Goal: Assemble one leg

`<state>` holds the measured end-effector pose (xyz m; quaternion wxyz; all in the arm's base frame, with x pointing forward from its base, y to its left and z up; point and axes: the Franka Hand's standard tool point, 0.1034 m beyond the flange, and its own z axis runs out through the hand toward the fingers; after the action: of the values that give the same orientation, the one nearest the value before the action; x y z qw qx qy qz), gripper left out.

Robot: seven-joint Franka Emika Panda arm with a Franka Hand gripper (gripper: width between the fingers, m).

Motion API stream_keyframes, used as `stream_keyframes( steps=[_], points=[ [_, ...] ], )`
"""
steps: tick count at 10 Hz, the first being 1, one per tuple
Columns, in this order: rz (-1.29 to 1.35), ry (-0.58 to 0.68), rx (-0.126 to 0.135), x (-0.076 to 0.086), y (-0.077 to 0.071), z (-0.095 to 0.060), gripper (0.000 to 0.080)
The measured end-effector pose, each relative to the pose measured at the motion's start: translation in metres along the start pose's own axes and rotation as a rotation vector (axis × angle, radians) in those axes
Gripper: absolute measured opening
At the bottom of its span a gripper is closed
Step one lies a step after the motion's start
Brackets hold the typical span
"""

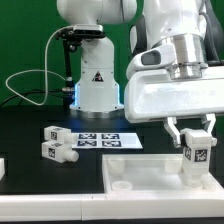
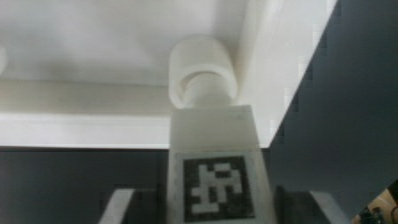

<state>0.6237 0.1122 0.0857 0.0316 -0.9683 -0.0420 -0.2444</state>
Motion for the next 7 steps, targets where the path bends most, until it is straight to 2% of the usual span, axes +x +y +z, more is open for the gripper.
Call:
stream_keyframes(
  steps=[7],
  points=[
    [0.003, 0.079, -0.01, -0.0047, 0.0017, 0.0059, 0.0285]
  ],
)
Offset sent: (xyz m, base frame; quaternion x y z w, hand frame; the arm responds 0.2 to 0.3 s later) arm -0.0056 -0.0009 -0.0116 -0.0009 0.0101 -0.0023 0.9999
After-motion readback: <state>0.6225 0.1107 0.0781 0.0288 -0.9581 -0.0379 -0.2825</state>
